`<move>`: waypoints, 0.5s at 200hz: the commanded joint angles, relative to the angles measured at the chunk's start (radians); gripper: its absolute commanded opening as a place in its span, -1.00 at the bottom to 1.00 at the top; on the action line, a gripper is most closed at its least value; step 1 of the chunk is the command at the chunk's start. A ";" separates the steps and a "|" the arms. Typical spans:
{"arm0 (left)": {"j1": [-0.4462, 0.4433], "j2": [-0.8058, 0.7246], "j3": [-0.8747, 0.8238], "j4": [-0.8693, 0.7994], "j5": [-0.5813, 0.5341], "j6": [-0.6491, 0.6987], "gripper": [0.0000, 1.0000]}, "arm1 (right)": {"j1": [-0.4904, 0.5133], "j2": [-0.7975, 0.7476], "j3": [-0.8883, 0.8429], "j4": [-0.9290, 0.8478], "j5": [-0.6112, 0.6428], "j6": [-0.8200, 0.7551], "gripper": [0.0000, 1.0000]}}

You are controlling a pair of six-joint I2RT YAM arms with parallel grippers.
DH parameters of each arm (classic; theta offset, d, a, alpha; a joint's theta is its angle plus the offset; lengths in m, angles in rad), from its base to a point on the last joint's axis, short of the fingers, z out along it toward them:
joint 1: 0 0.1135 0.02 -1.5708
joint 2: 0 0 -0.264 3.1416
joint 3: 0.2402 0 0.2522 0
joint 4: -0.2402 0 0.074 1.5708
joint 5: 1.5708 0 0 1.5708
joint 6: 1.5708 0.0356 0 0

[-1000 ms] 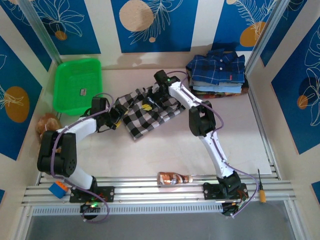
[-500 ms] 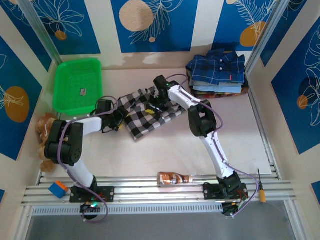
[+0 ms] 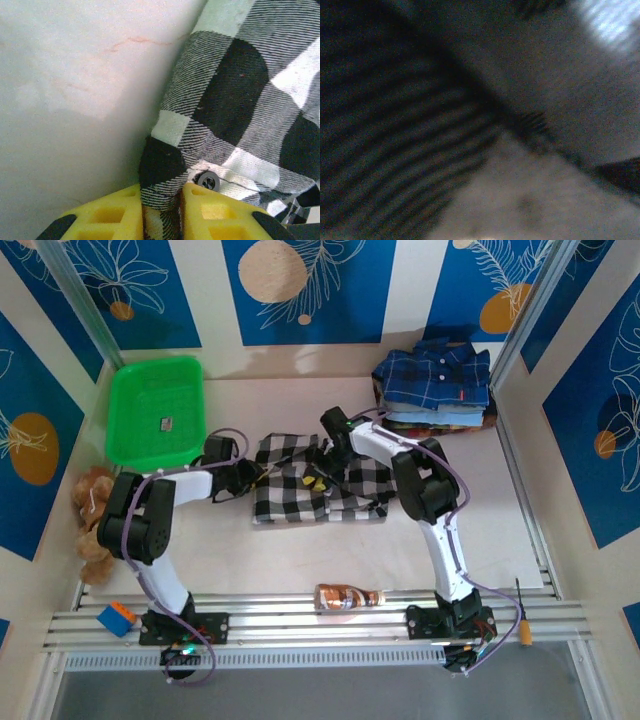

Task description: Fold and stack the long sleeve shirts

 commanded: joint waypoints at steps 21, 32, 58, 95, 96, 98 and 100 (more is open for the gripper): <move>-0.023 -0.015 0.013 -0.027 0.074 0.086 -0.57 | -0.012 -0.167 0.003 -0.055 0.080 -0.047 -0.15; -0.030 -0.019 0.004 -0.022 0.085 0.085 -0.57 | -0.018 -0.170 0.023 -0.057 0.104 -0.062 -0.12; -0.061 -0.025 -0.008 -0.041 0.089 0.100 -0.62 | -0.046 -0.124 0.068 -0.047 0.120 -0.060 -0.11; -0.087 -0.049 -0.060 -0.025 0.090 0.085 -0.63 | -0.073 -0.044 0.142 -0.033 0.185 -0.050 -0.10; -0.088 -0.050 -0.062 -0.024 0.091 0.084 -0.63 | -0.073 -0.043 0.144 -0.033 0.187 -0.049 -0.10; -0.089 -0.051 -0.065 -0.023 0.091 0.083 -0.62 | -0.075 -0.039 0.145 -0.033 0.190 -0.048 -0.10; -0.091 -0.053 -0.066 -0.023 0.091 0.082 -0.62 | -0.075 -0.037 0.146 -0.033 0.193 -0.048 -0.10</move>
